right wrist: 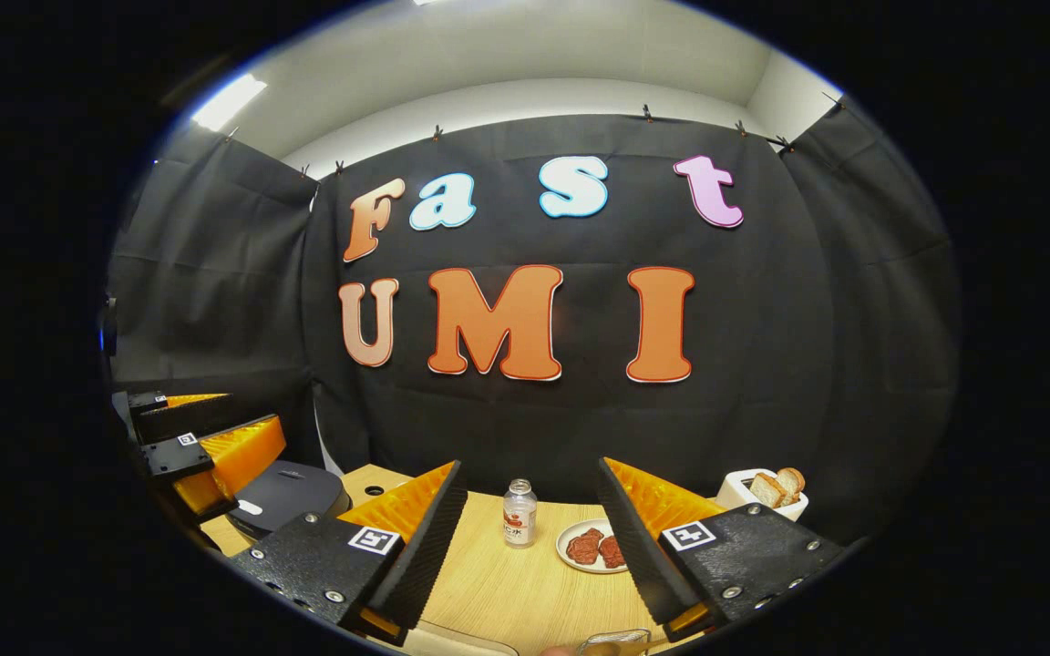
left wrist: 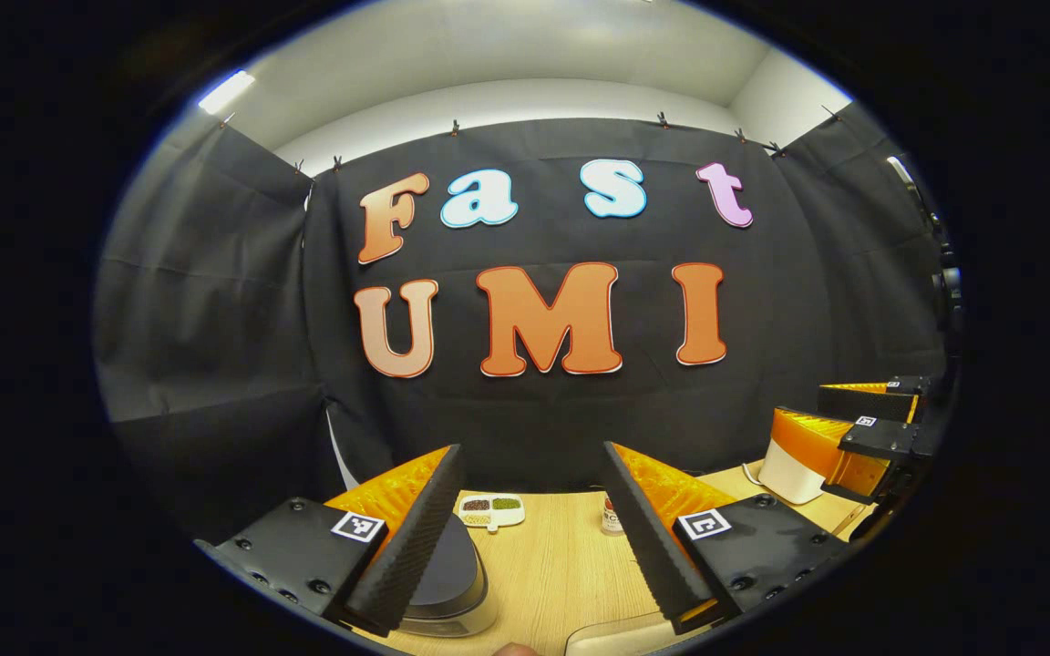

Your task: Close the left gripper, press the button to open the rice cooker; take a wooden spoon from the chopstick holder with the right hand, scoop a spoonful of rice and pour it into the rice cooker, then put the wooden spoon back into the chopstick holder.

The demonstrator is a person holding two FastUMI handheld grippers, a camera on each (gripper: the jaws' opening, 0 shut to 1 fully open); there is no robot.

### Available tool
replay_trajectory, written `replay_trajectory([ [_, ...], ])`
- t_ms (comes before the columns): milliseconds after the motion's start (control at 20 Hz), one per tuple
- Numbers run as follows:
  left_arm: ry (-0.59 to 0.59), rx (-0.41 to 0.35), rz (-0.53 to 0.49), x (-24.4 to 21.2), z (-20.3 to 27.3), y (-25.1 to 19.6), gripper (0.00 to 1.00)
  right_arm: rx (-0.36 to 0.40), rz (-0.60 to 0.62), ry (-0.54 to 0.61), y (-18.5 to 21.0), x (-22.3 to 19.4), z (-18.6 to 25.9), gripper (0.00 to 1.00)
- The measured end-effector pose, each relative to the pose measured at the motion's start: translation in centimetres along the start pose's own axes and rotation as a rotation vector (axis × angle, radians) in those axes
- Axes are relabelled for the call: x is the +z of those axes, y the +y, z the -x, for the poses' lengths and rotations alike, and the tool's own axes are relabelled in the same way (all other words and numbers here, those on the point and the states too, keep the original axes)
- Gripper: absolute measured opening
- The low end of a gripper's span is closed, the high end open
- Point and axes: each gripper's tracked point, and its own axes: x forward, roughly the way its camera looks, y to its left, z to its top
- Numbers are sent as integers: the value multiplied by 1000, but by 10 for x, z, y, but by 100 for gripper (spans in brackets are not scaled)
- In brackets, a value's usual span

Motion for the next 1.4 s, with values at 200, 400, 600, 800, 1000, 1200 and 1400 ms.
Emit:
replay_trajectory([
  [200, -1, -1, -4, 0, 1, 1, 98, -3, 2, -1, 0, 0, 2, 89],
  [400, -2, 3, -7, 0, 3, 2, 100, -5, 1, -3, 0, 0, 2, 89],
  [600, 0, -4, -15, -2, 5, 0, 100, -2, 3, -3, 0, 0, 5, 94],
  [800, -1, -6, -21, 2, 7, -4, 97, 4, 3, -6, 0, -1, 6, 89],
  [1000, -12, -3, -24, 6, 10, -3, 97, 1, -1, -11, -1, 0, 9, 89],
  [1200, -36, -21, -30, 13, 9, -1, 96, -7, 10, -17, 0, 3, 8, 89],
  [1400, -46, -56, -18, 11, 2, 5, 98, -41, 38, -14, 0, 6, 13, 90],
])
